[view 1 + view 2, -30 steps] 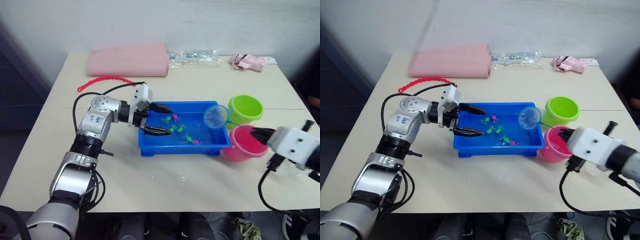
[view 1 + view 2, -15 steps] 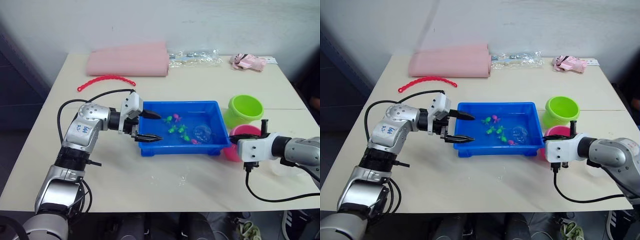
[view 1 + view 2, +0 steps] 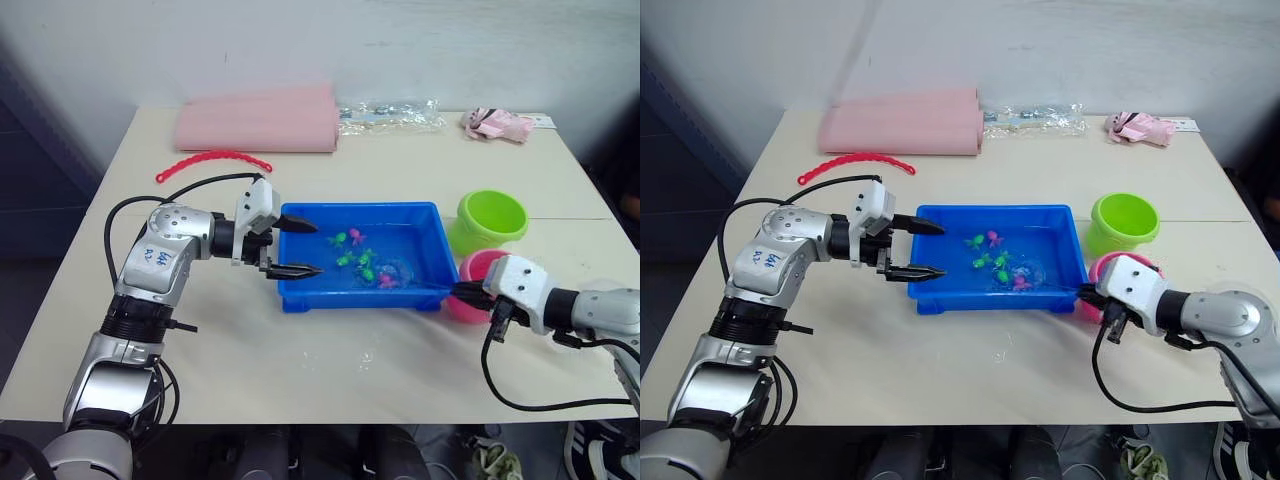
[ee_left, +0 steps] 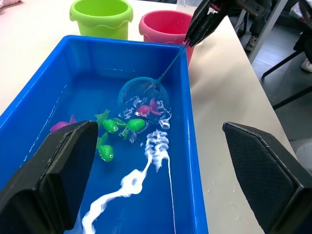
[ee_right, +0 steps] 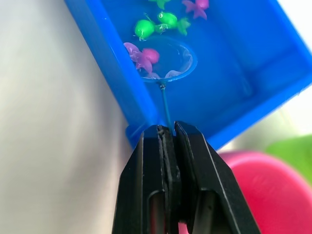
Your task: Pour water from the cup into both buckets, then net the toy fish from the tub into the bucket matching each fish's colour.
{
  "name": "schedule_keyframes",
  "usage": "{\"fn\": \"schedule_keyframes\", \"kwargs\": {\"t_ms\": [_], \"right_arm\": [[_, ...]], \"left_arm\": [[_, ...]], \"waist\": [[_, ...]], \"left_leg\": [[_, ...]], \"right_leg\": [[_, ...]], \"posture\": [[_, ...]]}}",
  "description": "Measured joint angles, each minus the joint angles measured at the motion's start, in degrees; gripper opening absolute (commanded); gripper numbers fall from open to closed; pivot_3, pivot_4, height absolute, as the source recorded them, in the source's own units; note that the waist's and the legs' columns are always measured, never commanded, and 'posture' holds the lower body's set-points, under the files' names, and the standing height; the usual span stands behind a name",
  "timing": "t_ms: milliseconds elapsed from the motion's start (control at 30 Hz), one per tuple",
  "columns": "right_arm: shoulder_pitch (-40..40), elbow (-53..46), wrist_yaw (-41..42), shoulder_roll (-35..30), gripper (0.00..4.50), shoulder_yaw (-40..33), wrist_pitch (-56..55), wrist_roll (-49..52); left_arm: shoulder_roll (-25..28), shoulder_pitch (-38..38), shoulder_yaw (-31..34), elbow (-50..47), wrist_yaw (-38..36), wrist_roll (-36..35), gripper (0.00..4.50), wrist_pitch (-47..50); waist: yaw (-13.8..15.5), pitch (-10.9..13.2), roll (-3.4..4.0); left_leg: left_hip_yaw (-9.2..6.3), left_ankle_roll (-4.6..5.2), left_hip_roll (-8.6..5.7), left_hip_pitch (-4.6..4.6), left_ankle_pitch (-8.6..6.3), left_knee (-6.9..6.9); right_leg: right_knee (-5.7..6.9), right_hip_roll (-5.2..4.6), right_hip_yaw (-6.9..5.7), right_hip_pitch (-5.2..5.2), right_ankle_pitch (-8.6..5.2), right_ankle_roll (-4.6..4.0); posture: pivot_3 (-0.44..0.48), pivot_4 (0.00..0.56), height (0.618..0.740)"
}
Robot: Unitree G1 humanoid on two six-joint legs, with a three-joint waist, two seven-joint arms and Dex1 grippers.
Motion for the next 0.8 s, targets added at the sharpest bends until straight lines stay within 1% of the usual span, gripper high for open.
{"fn": "schedule_keyframes", "kwargs": {"t_ms": [33, 133, 300, 333, 433, 600, 633, 700, 767, 800], "right_arm": [[0.10, -0.23, -0.05, 0.00, 0.00, -0.33, 0.61, 0.38], [0.91, -3.57, -1.67, 0.86, 0.00, -5.37, 9.59, 6.37], [1.09, -8.49, -5.64, 2.01, 0.00, -13.93, 19.82, 13.71], [1.82, -10.35, -6.72, 2.02, 0.00, -17.44, 22.36, 15.48], [3.87, -13.69, -8.15, 2.04, 0.00, -24.07, 25.74, 17.70], [13.22, -20.47, -8.46, 2.97, 0.00, -40.14, 30.53, 18.72], [16.59, -22.10, -7.97, 4.01, 0.00, -44.33, 30.88, 18.51], [20.74, -24.03, -6.82, 4.52, 0.00, -47.79, 29.92, 17.15], [27.46, -26.41, -4.95, 5.22, 0.00, -50.44, 24.46, 12.28], [29.81, -26.92, -4.59, 5.86, 0.00, -50.50, 21.12, 9.46]], "left_arm": [[-0.06, -0.01, 0.00, 0.06, 0.01, 0.00, 4.47, -0.02], [-1.69, -0.84, -0.12, 1.11, -0.14, 0.00, 4.47, -0.79], [-4.58, -3.51, -0.34, 4.20, -0.84, -0.11, 4.47, -1.46], [-5.69, -4.21, -0.45, 5.30, -1.25, -0.11, 4.47, -1.81], [-7.52, -5.48, -0.74, 7.01, -2.44, -0.21, 4.47, -2.01], [-10.82, -7.97, -1.92, 11.40, -5.14, -0.26, 4.47, -3.92], [-11.63, -8.79, -2.24, 13.13, -5.57, -0.11, 4.47, -5.03], [-12.50, -9.70, -2.36, 15.15, -5.94, 0.04, 4.47, -6.35], [-13.47, -11.16, -2.49, 17.80, -6.63, 0.24, 4.47, -8.11], [-13.66, -11.71, -2.51, 18.70, -6.96, 0.38, 4.47, -8.75]], "waist": [[0.00, 0.00, 0.00], [0.07, 0.00, 0.00], [0.06, 0.00, 0.00], [0.14, 0.00, 0.00], [0.22, 0.00, 0.00], [0.62, -0.02, -0.04], [0.59, -0.02, -0.04], [0.60, -0.02, -0.03], [0.57, -0.02, -0.03], [0.38, -0.02, -0.04]], "left_leg": [[0.00, 0.00, 0.00, 0.00, 0.00, 0.00], [0.00, 0.00, 0.00, -0.01, 0.00, 0.00], [0.00, 0.00, -0.01, -0.02, 0.00, 0.00], [-0.01, 0.00, -0.01, -0.03, -0.01, -0.01], [-0.01, 0.00, -0.01, -0.04, -0.01, -0.01], [0.01, 0.02, -0.03, -0.04, -0.02, -0.02], [0.01, 0.03, -0.04, -0.05, -0.02, -0.02], [0.04, 0.03, -0.04, -0.05, -0.02, -0.03], [0.04, 0.03, -0.03, -0.04, -0.02, -0.04], [0.04, 0.03, -0.03, -0.03, -0.02, -0.04]], "right_leg": [[0.00, 0.00, 0.00, 0.00, 0.00, 0.00], [0.00, 0.00, 0.00, 0.00, 0.00, 0.00], [-0.01, 0.00, 0.00, -0.01, 0.00, 0.00], [-0.01, -0.01, -0.01, -0.01, 0.00, 0.00], [-0.02, 0.00, -0.01, -0.02, 0.00, 0.00], [-0.05, -0.01, 0.00, -0.01, 0.01, 0.01], [-0.04, -0.01, 0.01, -0.02, 0.01, 0.01], [-0.03, -0.01, 0.03, -0.04, 0.01, 0.01], [-0.04, 0.00, 0.02, -0.04, 0.01, 0.01], [-0.03, 0.00, 0.03, -0.04, 0.01, 0.01]], "posture": [[0.000, 0.150, 0.738], [0.000, 0.150, 0.738], [0.000, 0.150, 0.738], [0.000, 0.150, 0.738], [0.000, 0.150, 0.738], [0.000, 0.150, 0.738], [0.000, 0.150, 0.738], [0.000, 0.150, 0.738], [0.000, 0.150, 0.738], [0.000, 0.150, 0.738]]}}
